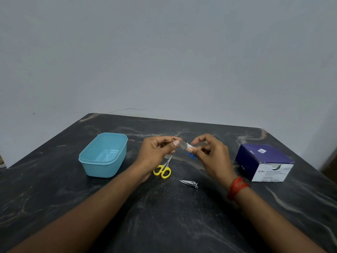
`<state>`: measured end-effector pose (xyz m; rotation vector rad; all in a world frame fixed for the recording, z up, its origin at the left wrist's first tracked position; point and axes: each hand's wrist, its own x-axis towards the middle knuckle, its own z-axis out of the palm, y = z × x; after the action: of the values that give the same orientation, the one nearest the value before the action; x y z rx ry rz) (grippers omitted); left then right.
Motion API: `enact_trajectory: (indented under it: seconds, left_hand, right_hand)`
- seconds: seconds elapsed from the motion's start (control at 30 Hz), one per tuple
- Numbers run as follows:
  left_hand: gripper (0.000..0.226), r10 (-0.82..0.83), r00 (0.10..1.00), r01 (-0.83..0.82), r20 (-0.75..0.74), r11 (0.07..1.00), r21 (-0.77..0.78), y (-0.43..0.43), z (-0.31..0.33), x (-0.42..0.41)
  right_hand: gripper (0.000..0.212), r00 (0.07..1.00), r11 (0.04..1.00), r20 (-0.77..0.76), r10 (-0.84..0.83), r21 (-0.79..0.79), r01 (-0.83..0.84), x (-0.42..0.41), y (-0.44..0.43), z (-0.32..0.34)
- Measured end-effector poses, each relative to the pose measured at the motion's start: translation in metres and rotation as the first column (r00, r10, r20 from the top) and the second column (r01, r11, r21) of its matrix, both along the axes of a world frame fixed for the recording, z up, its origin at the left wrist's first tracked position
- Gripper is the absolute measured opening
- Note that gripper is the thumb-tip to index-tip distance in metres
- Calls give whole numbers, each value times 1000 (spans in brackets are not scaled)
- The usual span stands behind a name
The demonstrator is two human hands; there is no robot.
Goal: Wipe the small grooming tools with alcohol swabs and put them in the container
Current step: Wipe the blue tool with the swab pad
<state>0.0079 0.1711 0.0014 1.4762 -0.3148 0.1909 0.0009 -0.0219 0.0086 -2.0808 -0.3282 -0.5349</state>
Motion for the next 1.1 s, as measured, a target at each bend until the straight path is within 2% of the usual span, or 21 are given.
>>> enact_trajectory:
  seconds: [0.3,0.43,0.67,0.8,1.1]
  left_hand:
    - [14,32,999,-31,26,999,-18,0,-2,2]
    - [14,73,997,-72,29,997,-24,2,0,2]
    - [14,33,997,-35,66,999,24,-6,-4,-2]
    - [15,59,997,-58,54,998,-31,0,0,1]
    - [16,66,996,-64,53,997,-38,-1,1,-1]
  right_hand:
    - [8,997,994,-14,79,-73,-80,2,-2,-2]
    - [8,997,993,-3,79,-85,-79,1,-2,-1]
    - [7,998,995,17,60,-86,-59,2,-1,-2]
    - [8,998,993,-12,55,-103,-56,1,-2,-1]
    - [13,998,992,-27,54,-113,-56,1,-1,0]
